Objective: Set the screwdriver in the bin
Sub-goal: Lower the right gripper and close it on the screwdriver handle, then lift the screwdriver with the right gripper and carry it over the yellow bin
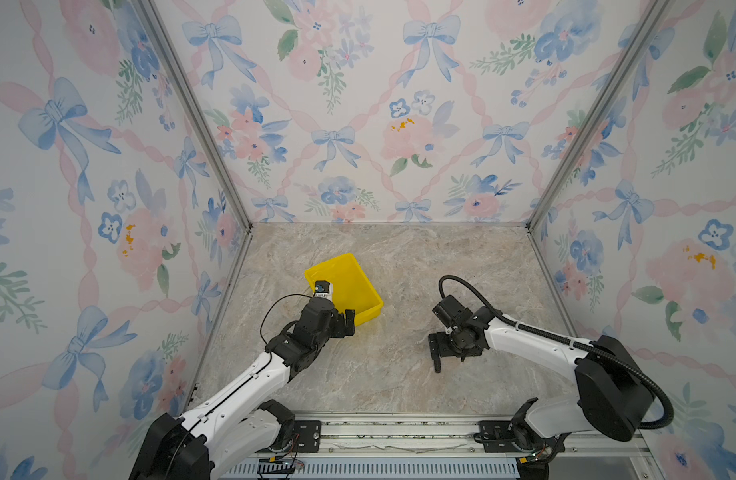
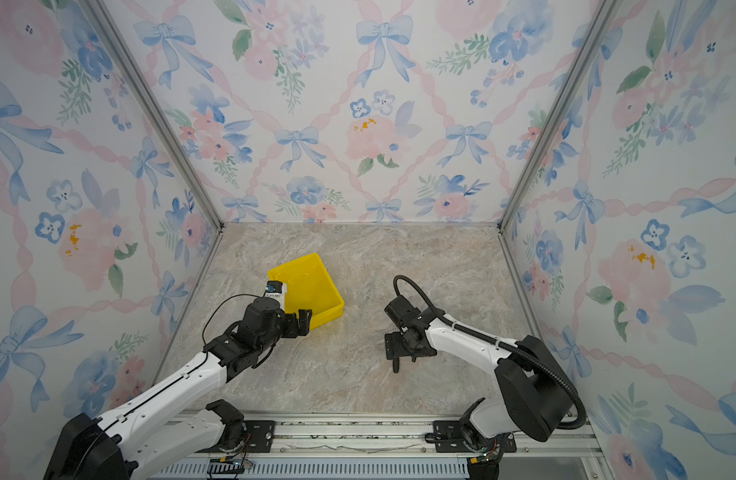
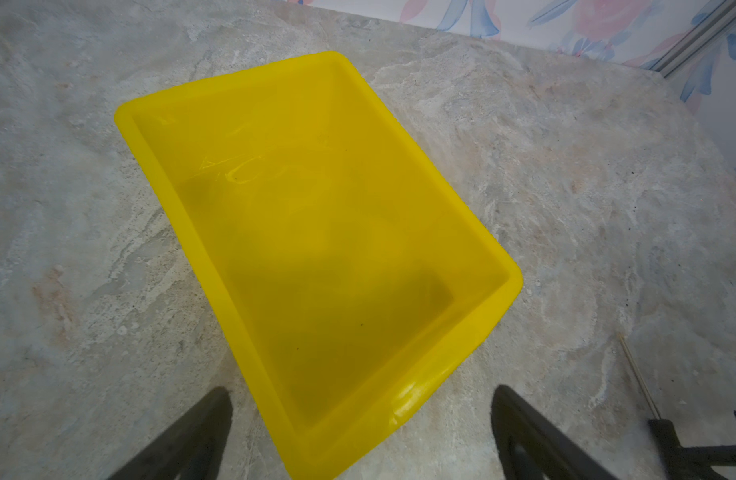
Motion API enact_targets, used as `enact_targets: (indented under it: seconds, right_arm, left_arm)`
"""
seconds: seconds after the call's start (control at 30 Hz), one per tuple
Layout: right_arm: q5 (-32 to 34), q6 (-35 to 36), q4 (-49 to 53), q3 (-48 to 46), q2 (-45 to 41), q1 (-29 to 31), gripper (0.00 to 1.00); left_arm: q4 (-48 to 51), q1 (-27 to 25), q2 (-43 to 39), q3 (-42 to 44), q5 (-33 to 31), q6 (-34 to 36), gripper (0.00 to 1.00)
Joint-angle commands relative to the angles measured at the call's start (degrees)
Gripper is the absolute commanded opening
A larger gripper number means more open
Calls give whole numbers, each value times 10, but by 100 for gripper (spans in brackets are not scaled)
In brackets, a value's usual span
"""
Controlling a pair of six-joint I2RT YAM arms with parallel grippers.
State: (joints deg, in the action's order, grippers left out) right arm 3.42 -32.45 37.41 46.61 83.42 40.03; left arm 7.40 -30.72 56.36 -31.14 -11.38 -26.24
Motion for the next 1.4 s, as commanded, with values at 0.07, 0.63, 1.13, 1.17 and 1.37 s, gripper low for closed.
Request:
enact_targets:
  seconds: [0.07,0.63,1.13,1.17,1.37]
  right_arm:
    - [5,-5,-18,5,34,24,87]
    - [9,-82,-8,-21,51,108,37]
    - [46,-40,12,24,11,90,0]
    - [50,-37,11,35,0,90,0]
    - [80,41,32,129,-25,86,0]
  left_arm:
    - [3,0,-2,-10,3,48,98]
    - [5,12,-11,11,-22,57,98]
    - [-6,36,19,-6,-8,69,98]
    - [-7,40,19,-9,-12,68,98]
    - [-7,83,-1,-21,-8,72,98]
